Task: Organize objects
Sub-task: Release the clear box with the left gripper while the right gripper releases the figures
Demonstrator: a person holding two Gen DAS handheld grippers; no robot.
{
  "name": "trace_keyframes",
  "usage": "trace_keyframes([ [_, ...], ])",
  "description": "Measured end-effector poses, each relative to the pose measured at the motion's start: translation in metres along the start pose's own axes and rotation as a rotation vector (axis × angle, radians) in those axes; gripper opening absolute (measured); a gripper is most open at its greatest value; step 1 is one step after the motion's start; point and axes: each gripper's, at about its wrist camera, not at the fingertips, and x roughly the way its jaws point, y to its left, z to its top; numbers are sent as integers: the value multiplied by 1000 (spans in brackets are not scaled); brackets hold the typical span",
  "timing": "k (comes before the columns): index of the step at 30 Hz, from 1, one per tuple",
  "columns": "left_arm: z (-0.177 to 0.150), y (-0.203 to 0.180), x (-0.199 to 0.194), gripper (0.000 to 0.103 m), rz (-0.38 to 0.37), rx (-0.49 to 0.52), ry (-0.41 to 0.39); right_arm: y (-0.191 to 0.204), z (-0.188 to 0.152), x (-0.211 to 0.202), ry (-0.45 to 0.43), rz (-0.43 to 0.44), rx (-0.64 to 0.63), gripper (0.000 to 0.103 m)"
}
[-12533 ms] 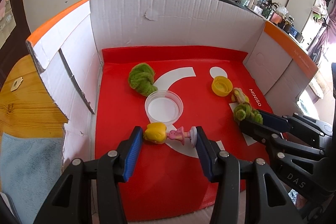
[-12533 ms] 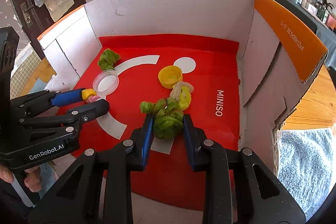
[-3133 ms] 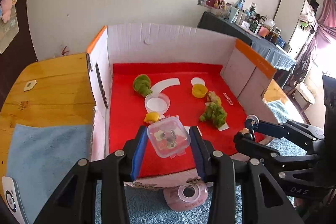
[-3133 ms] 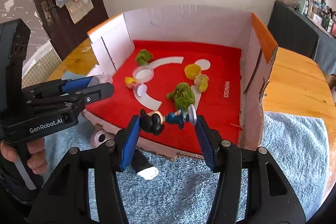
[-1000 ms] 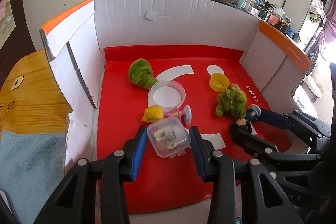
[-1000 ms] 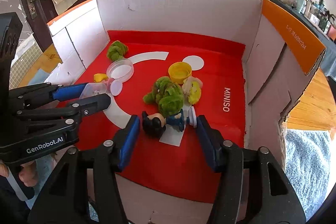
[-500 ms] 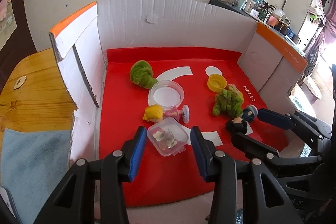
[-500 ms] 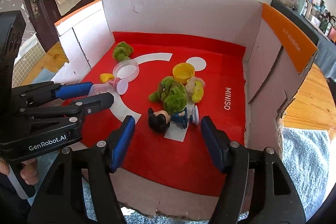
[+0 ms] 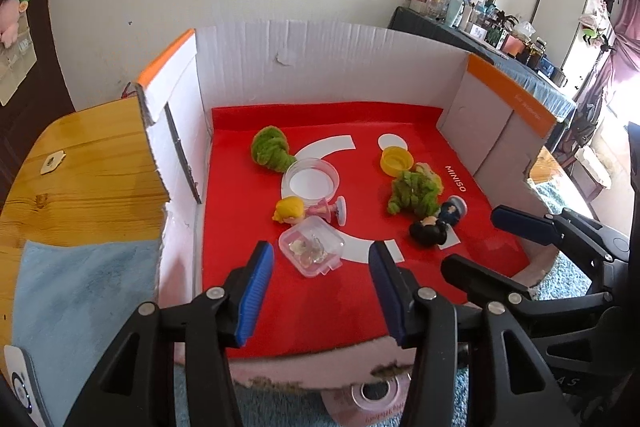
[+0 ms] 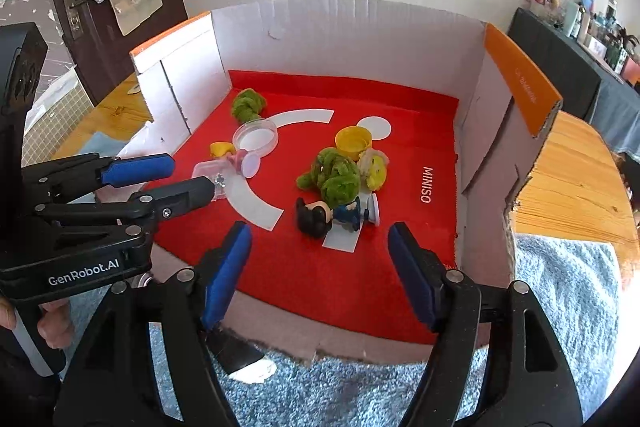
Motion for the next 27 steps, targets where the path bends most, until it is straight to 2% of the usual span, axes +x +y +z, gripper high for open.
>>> trace_keyframes([
  [7, -7, -1, -15, 53, 5, -3, -16, 5, -5, -12, -16, -6, -6, 75],
  [14, -12, -3, -31, 58, 8, -1, -38, 9, -11, -26, -38, -14, -11, 76],
  [16, -14, -3, -35, 58, 8, 0, -42, 11, -13, -30, -43, -19, -13, 81],
  [20, -20, -4, -42, 65, 13, -3, -49, 14, -18, -37, -50, -24, -15, 82],
  [25, -28, -4, -51, 66, 14, -4, -57, 17, -26, -45, -57, -30, -21, 85],
  [27, -31, -4, -54, 71, 16, -5, -60, 20, -30, -48, -61, -31, -26, 87],
])
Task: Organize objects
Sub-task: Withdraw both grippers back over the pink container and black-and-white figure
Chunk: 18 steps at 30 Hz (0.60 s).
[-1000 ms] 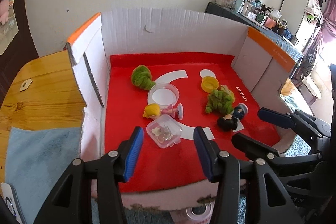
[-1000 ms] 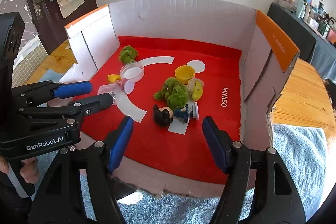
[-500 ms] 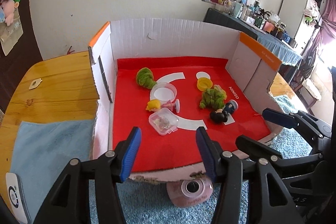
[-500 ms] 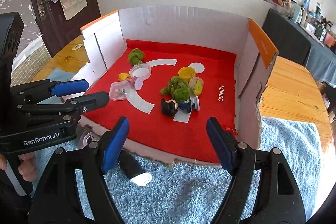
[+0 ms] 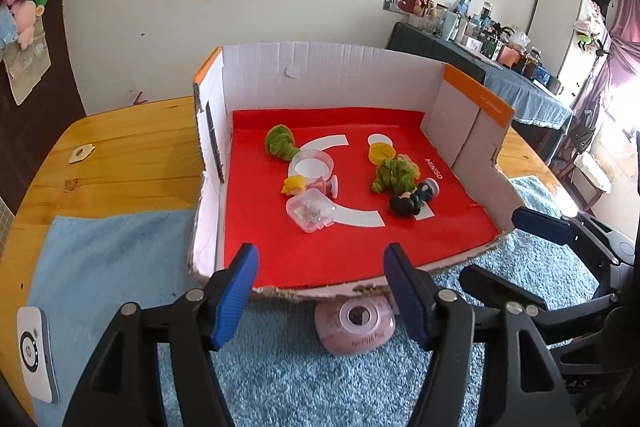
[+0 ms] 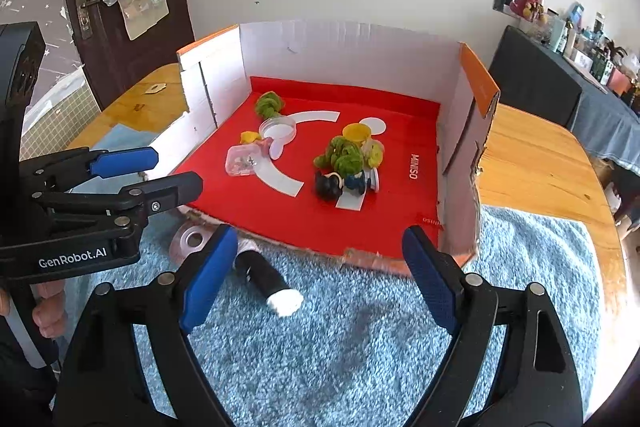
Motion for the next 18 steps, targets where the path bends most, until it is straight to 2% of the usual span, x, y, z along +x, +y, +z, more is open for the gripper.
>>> trace_keyframes([
  [8, -14, -3, -12, 81, 11, 1, -13, 5, -13, -10, -9, -2, 1, 90],
  [15, -28, -5, -18, 82, 13, -1, -7, 7, -26, -17, -10, -3, 4, 93],
  [18, -32, -7, -20, 87, 19, 1, -8, 7, -28, -17, -9, -4, 4, 93],
])
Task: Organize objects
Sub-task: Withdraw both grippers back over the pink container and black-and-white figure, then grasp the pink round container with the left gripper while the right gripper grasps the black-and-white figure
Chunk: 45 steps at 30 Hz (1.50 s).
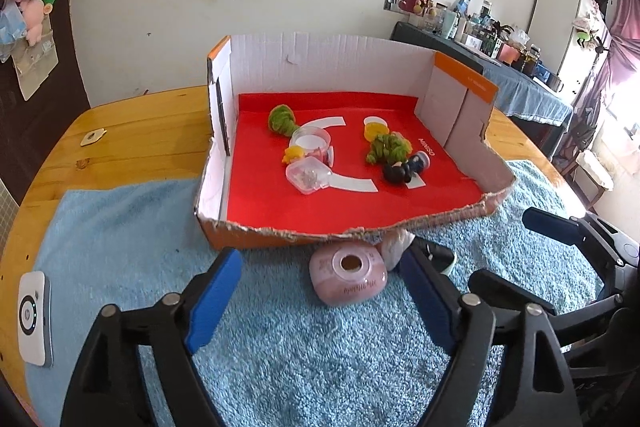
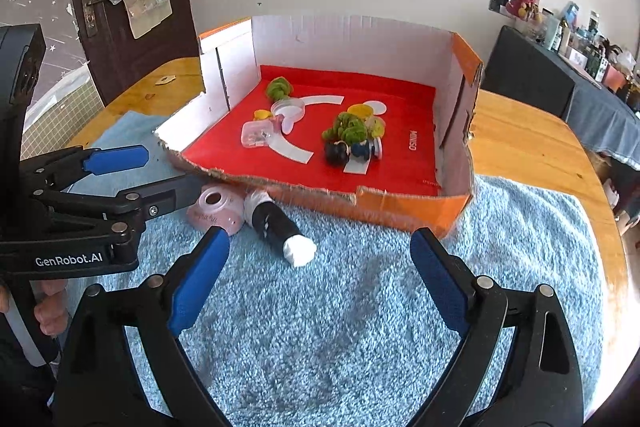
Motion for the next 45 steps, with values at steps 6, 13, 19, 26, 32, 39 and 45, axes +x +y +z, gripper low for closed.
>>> trace_keyframes([
  [6, -10, -1, -2, 88, 4, 0, 3, 1, -15, 0, 11, -1, 4, 96],
  [13, -22, -1, 3, 88, 9, -6, 30, -1, -25, 4, 30, 1, 9, 96],
  [19, -31, 2, 10, 89, 11, -14, 51, -2, -32, 10, 54, 2, 11, 96],
  [26, -34, 3, 19, 89, 8, -17, 71, -8, -31, 16, 66, 20, 34, 96],
  [32, -33, 5, 25, 89, 10, -19, 83, -6, -21, 24, 73, 44, 12, 96],
  [39, -31, 14, 28, 89, 20, -33, 91, -1, -6, 36, 71, 85, -14, 96],
  [45, -32, 19, 27, 89, 27, -34, 95, -5, 0, 51, 103, 150, 7, 69],
])
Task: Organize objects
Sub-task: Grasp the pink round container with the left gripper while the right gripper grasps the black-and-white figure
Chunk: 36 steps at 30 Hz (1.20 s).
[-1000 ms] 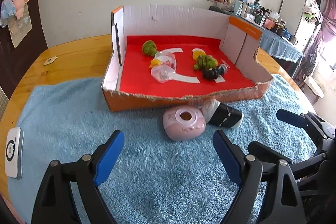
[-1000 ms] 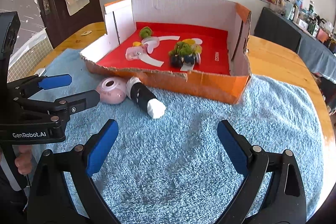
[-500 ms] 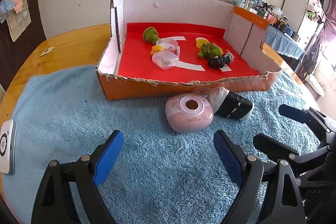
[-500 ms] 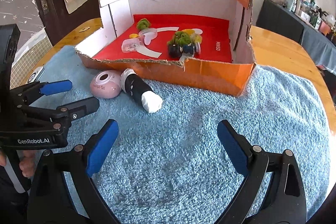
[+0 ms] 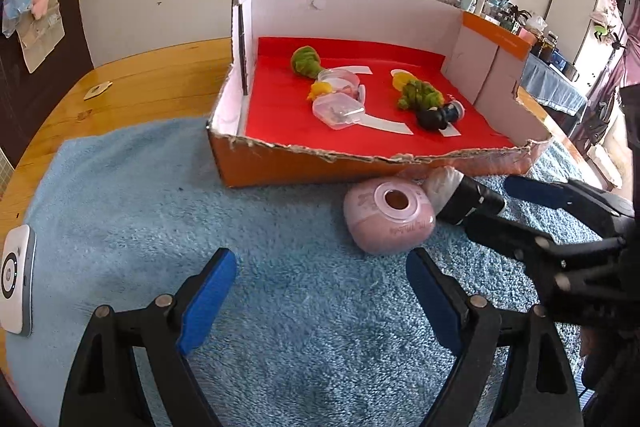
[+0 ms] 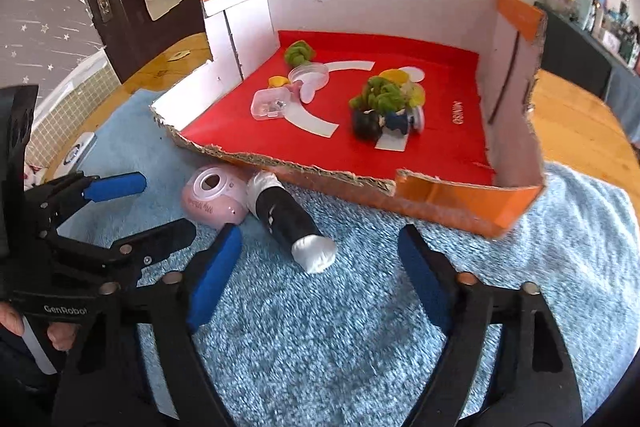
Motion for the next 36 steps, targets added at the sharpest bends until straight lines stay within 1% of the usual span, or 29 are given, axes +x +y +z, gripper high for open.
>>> trace_keyframes([
  [1, 0, 0, 0, 89, -1, 1, 1, -1, 1, 3, 7, 10, 3, 63],
  [2, -1, 0, 0, 89, -2, 2, 2, 0, 1, 6, 12, 16, 1, 61],
  [3, -1, 0, -1, 89, -3, 4, 3, 0, 1, 8, 13, 21, -3, 55],
  [4, -1, -1, -1, 89, -5, 7, 3, 2, 1, 10, 16, 26, -9, 45],
  [5, -1, -3, -1, 89, -8, 11, 3, 3, 1, 10, 11, 45, -13, 40],
  [6, -1, -4, -1, 89, -10, 14, 3, 4, 1, 10, 12, 44, -16, 35],
  [9, 2, -11, 2, 89, -22, 25, 3, 5, -2, 4, 8, 20, -27, 33],
  [13, 7, -20, 8, 89, -30, 36, 2, -9, -9, -6, 2, -20, 9, 33],
  [17, 12, -27, 18, 89, -24, 34, 6, -18, -13, -10, 5, -15, 29, 33],
  [22, 17, -27, 24, 87, -10, 19, 7, -14, -9, -5, 10, 2, 25, 33],
  [23, 18, -26, 24, 85, -10, 16, 7, -13, -8, -4, 10, 4, 24, 33],
  [25, 17, -26, 23, 78, -6, 17, 0, -12, -7, -1, 12, 8, 20, 33],
  [27, 15, -26, 20, 59, -5, 27, -7, -11, -8, 0, 12, 6, 15, 33],
  [31, 15, -21, 17, 57, -25, 15, -13, -9, -10, -2, 8, 6, 11, 30],
  [36, 12, -19, 11, 57, -40, 9, -22, -6, -12, -8, -6, 26, 18, 28],
])
